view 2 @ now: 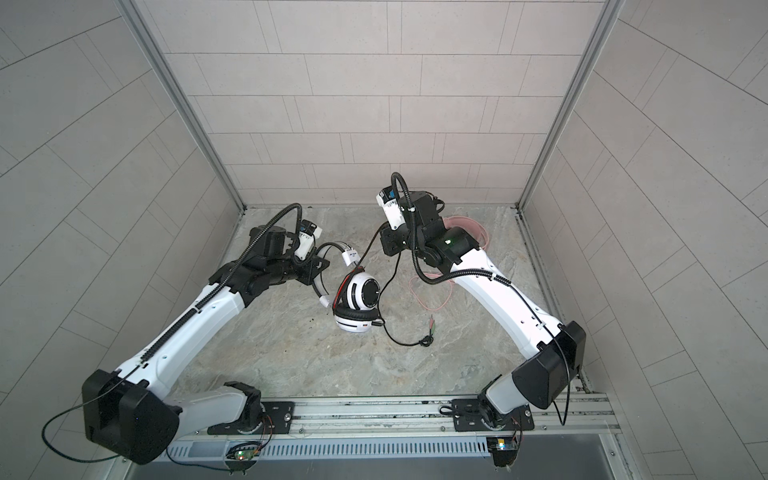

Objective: Wrap the headphones

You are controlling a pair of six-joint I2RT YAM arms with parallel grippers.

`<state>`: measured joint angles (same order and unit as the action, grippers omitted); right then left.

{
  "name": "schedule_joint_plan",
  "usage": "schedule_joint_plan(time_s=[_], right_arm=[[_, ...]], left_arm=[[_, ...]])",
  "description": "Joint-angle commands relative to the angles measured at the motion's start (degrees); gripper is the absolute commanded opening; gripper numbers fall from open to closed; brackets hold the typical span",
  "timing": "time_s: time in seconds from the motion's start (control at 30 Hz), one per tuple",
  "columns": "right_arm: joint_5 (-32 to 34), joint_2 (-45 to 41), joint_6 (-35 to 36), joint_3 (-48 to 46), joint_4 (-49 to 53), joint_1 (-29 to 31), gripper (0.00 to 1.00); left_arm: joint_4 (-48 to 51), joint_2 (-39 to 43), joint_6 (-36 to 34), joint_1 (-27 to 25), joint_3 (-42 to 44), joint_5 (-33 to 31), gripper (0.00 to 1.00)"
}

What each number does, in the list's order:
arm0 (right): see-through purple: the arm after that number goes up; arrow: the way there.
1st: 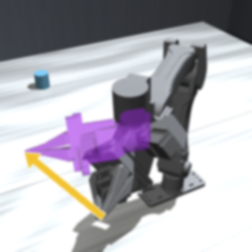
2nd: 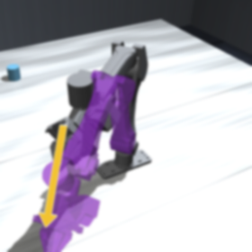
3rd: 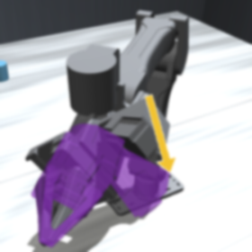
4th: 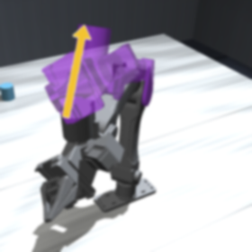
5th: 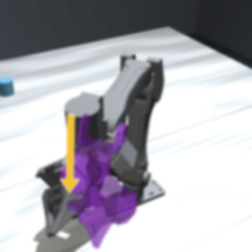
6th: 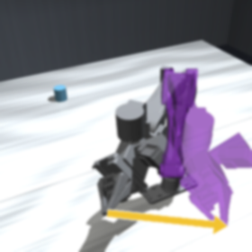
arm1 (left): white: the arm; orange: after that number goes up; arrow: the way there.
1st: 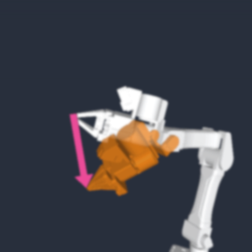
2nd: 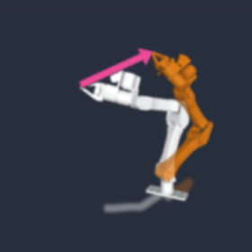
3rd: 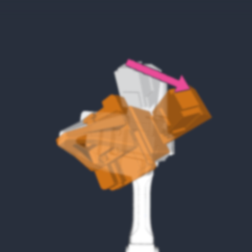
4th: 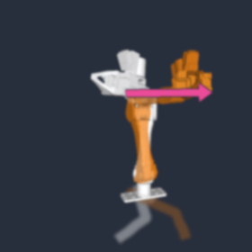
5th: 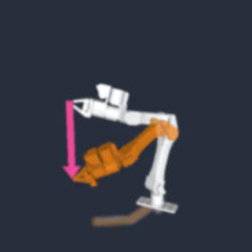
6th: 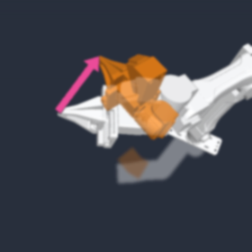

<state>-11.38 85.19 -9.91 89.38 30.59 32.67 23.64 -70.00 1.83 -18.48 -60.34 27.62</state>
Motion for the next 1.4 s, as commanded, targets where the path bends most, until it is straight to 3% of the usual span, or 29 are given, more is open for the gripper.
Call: schedule_joint_plan(time_s=[0.0,0.2,0.6,0.83,1.37], right_arm=[[0.12,0.39,-0.89,-1.77,-1.22,-0.44,0.0],[-1.36,1.72,-2.14,-4.42,-1.75,-0.48,0.0],[-11.53,2.22,-6.53,-14.21,-9.22,-0.06,0.01],[-16.87,4.46,-12.97,-22.43,-22.92,-0.39,0.17],[-22.93,13.31,-18.65,-22.58,-34.31,0.38,0.18]], left_arm=[[-4.55,2.62,1.16,-0.18,0.95,4.79,0.0],[-8.4,3.46,2.86,-0.15,2.39,7.78,0.0],[-14.21,2.17,6.59,-0.06,3.2,13.07,0.0],[-16.75,0.61,11.42,-0.2,1.14,15.9,0.0],[-23.13,5.22,23.65,-0.15,-0.36,15.12,0.0]])
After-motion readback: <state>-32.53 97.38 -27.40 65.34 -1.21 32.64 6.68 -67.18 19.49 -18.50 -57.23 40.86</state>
